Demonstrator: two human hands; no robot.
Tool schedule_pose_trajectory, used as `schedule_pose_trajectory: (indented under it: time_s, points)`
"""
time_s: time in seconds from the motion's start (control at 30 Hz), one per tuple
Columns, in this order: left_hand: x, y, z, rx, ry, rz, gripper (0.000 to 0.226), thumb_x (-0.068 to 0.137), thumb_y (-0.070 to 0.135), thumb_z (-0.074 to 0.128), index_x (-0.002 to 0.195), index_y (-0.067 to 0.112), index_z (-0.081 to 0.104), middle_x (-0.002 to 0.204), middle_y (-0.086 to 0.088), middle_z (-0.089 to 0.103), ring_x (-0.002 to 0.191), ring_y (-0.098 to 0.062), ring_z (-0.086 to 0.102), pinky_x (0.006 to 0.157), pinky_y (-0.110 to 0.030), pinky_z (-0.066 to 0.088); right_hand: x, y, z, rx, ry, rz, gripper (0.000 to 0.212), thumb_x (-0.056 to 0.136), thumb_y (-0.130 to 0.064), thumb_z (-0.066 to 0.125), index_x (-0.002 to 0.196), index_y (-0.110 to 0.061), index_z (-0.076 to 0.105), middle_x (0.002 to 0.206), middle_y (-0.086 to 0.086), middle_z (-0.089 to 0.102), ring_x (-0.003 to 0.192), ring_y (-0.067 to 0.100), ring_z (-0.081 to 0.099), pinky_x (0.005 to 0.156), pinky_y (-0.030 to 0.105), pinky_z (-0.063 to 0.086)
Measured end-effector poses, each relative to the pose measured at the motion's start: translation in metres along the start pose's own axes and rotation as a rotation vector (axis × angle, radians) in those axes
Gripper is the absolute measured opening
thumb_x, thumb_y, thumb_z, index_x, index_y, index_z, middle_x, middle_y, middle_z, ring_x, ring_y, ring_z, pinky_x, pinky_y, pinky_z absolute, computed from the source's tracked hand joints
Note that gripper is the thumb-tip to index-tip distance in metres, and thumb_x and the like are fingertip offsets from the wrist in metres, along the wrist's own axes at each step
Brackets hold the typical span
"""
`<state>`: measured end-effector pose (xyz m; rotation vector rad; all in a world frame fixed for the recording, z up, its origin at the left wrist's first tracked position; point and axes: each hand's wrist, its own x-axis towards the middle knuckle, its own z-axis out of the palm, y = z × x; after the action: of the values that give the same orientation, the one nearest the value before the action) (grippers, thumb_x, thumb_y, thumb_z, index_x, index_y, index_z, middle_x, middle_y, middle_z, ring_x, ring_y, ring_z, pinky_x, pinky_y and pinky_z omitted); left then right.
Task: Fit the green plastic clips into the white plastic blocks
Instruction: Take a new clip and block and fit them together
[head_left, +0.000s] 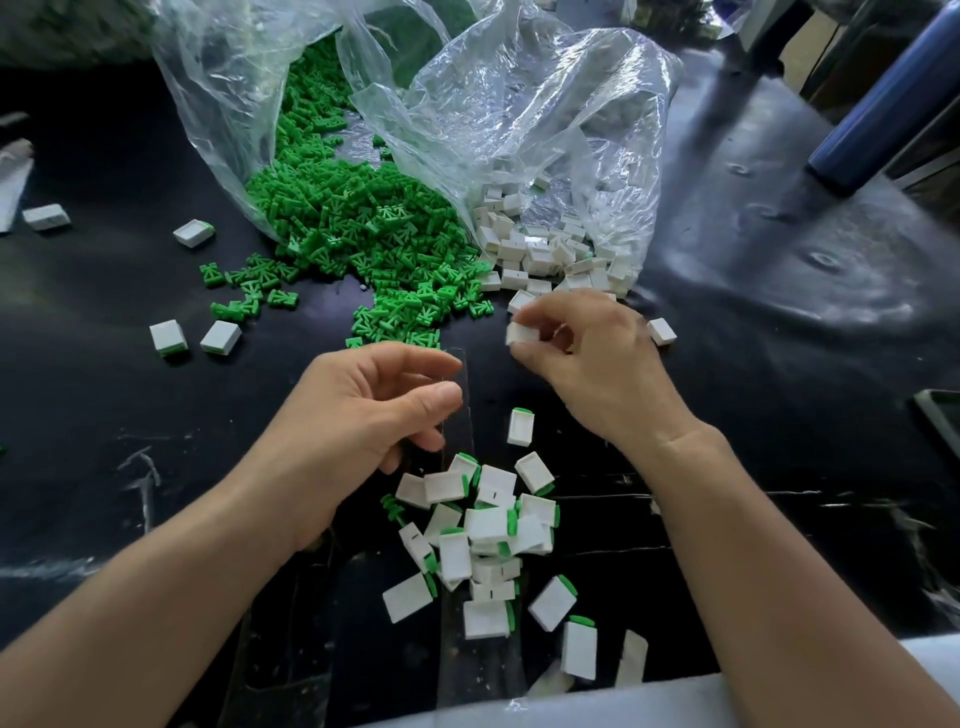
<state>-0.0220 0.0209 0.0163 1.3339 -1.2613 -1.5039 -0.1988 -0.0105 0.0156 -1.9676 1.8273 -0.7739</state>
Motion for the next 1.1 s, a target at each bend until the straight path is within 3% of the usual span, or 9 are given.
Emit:
schedule_pose_trajectory:
  time_s: [0.17, 0.27, 0.37, 0.47, 0.57, 0.67, 0.8, 0.9, 1.1]
  points:
    - [0.003, 0.000, 0.000, -0.087, 0.050, 0.001, 0.021, 0.067, 0.014, 0.068, 0.087, 0.014, 0.067, 0.069, -0.002, 0.071, 0.056, -0.008, 0.064, 0.045, -0.015, 0.048, -0.015, -0.023, 0.014, 0.127, -0.134, -0.290, 0.024, 0.075, -0.009, 0.072, 0.099, -0.007, 0.067, 0.086, -0.001, 0.057, 0.076, 0.011, 0.054, 0.069, 0.014, 0.042]
    - [0.005, -0.001, -0.002, -0.094, 0.105, 0.040, 0.006, 0.074, 0.003, 0.067, 0.077, 0.008, 0.067, 0.059, -0.003, 0.068, 0.050, -0.008, 0.061, 0.046, -0.014, 0.049, -0.016, -0.024, 0.018, 0.153, -0.187, -0.299, 0.030, 0.076, -0.001, 0.067, 0.105, -0.006, 0.061, 0.088, -0.006, 0.054, 0.074, 0.005, 0.051, 0.068, 0.008, 0.039]
    - [0.008, -0.001, -0.006, -0.181, 0.182, 0.050, 0.007, 0.075, 0.001, 0.065, 0.074, 0.007, 0.065, 0.059, -0.001, 0.067, 0.051, -0.008, 0.062, 0.047, -0.015, 0.050, -0.014, -0.020, 0.018, 0.056, -0.160, -0.269, 0.035, 0.083, -0.001, 0.057, 0.118, -0.007, 0.057, 0.104, 0.002, 0.058, 0.093, 0.014, 0.053, 0.084, 0.017, 0.037]
    - [0.009, 0.000, -0.006, -0.221, 0.196, 0.051, 0.007, 0.073, 0.001, 0.066, 0.074, 0.007, 0.063, 0.062, -0.001, 0.067, 0.054, -0.009, 0.064, 0.050, -0.016, 0.051, -0.011, -0.018, 0.025, -0.118, -0.164, -0.260, 0.042, 0.091, -0.015, 0.053, 0.133, -0.013, 0.048, 0.125, 0.006, 0.050, 0.116, 0.021, 0.042, 0.096, 0.023, 0.026]
    - [0.008, -0.001, -0.004, -0.235, 0.187, 0.063, 0.014, 0.060, 0.010, 0.067, 0.073, 0.008, 0.063, 0.063, -0.002, 0.066, 0.055, -0.010, 0.065, 0.051, -0.016, 0.052, -0.009, -0.021, 0.034, -0.219, -0.220, -0.292, 0.050, 0.094, -0.027, 0.048, 0.141, -0.019, 0.036, 0.140, 0.003, 0.038, 0.125, 0.022, 0.030, 0.105, 0.032, 0.024]
    - [0.009, -0.002, -0.004, -0.249, 0.179, 0.071, 0.009, 0.065, 0.005, 0.067, 0.071, 0.009, 0.063, 0.060, 0.000, 0.066, 0.054, -0.010, 0.065, 0.050, -0.016, 0.052, -0.007, -0.023, 0.039, -0.292, -0.249, -0.376, 0.052, 0.095, -0.029, 0.044, 0.144, -0.021, 0.029, 0.151, -0.002, 0.027, 0.129, 0.019, 0.024, 0.105, 0.034, 0.024]
    - [0.008, -0.003, -0.003, -0.254, 0.158, 0.068, 0.010, 0.061, 0.007, 0.067, 0.070, 0.009, 0.063, 0.060, -0.001, 0.067, 0.054, -0.009, 0.065, 0.049, -0.016, 0.052, -0.007, -0.021, 0.040, -0.253, -0.242, -0.422, 0.038, 0.095, -0.021, 0.045, 0.133, -0.020, 0.048, 0.141, -0.003, 0.045, 0.124, 0.021, 0.037, 0.096, 0.036, 0.029]
    - [0.009, -0.003, -0.003, -0.242, 0.164, 0.062, 0.008, 0.066, 0.003, 0.067, 0.072, 0.008, 0.063, 0.060, -0.001, 0.067, 0.054, -0.009, 0.065, 0.050, -0.016, 0.053, -0.006, -0.021, 0.036, -0.176, -0.163, -0.397, 0.025, 0.087, -0.006, 0.055, 0.108, -0.011, 0.067, 0.110, 0.006, 0.067, 0.103, 0.030, 0.055, 0.086, 0.046, 0.040]
    - [0.008, -0.002, -0.003, -0.241, 0.178, 0.063, 0.019, 0.055, 0.013, 0.067, 0.073, 0.009, 0.063, 0.062, 0.000, 0.068, 0.055, -0.010, 0.065, 0.051, -0.017, 0.053, -0.005, -0.021, 0.034, -0.101, -0.186, -0.296, 0.034, 0.084, -0.004, 0.058, 0.117, -0.009, 0.060, 0.108, 0.009, 0.059, 0.106, 0.027, 0.052, 0.092, 0.037, 0.037]
